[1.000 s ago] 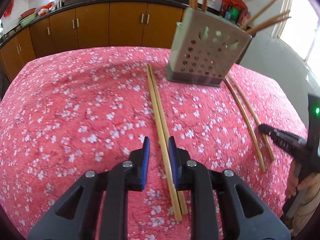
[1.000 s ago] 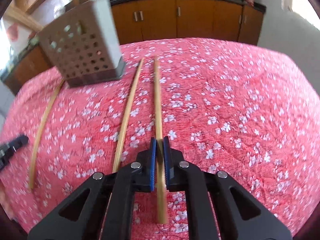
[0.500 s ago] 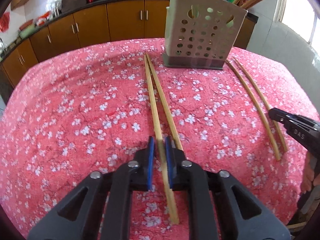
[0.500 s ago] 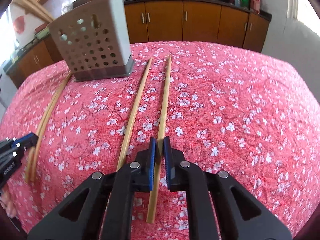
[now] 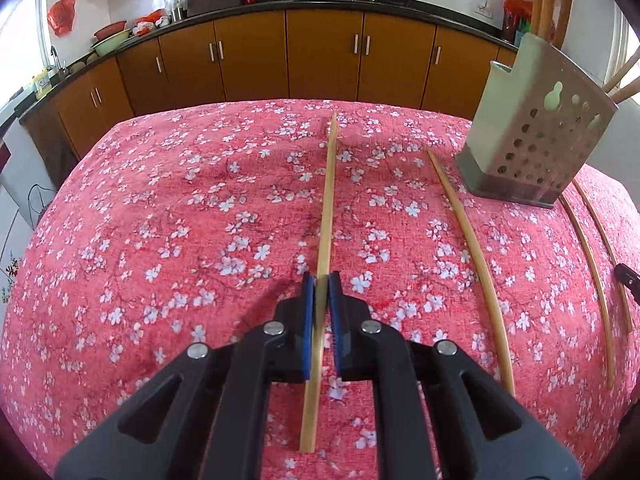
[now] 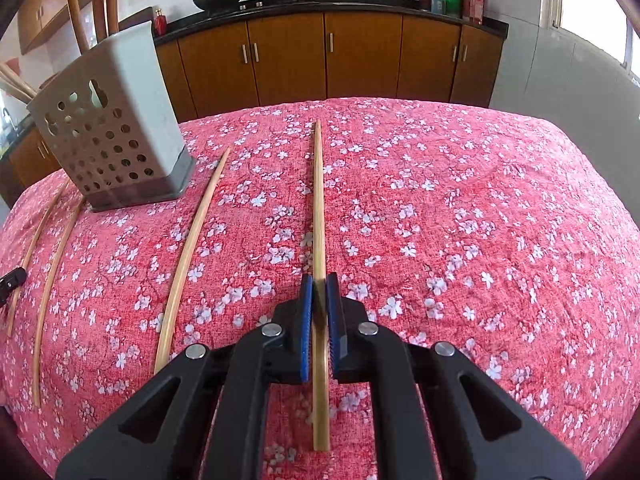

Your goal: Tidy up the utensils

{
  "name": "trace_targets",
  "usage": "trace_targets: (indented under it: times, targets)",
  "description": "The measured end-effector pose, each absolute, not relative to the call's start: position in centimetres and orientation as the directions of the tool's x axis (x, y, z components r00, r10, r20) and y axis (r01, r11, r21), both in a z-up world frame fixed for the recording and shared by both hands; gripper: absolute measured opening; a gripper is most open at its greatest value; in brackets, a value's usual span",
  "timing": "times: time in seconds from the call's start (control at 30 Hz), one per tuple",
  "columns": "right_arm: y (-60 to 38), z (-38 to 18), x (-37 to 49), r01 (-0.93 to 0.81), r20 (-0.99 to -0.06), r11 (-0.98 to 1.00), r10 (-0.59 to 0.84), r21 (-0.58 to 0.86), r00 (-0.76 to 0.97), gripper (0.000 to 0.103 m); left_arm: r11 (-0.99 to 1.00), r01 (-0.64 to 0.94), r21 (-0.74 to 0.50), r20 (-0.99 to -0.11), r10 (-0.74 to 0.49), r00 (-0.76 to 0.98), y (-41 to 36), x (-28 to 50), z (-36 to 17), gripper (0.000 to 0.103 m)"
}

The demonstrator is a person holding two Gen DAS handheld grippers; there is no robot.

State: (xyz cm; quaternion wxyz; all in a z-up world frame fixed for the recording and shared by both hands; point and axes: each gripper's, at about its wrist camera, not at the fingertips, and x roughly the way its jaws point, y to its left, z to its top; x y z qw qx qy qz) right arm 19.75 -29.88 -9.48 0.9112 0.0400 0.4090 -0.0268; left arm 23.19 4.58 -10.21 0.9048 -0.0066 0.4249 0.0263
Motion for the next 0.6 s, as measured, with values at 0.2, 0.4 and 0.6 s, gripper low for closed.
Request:
trace_targets:
  times: [0.2, 0.4, 0.6]
  targets:
    - [-30.39, -9.49, 20.25, 0.082, -0.748, 0.994, -0.005, 0.067, 0.664, 0.008, 0.998, -0.054, -0.014, -0.770, 0.023, 0.638, 5.10, 23.32, -10.23, 0.012]
    - [-30.36, -9.50, 19.92, 0.084, -0.748, 0.994, -0.007, 0.066, 0.664, 0.008, 0.998, -0.067, -0.019, -0.777, 0.027, 0.629, 5.21, 23.19, -10.34, 0.012]
    - [-30.08, -9.54, 19.83, 0.085, -0.748, 0.995, -0.012, 0.059, 0.663, 0.008, 0.997, -0.067, -0.030, -0.777, 0.019, 0.629, 5.36, 23.21, -10.33, 0.012]
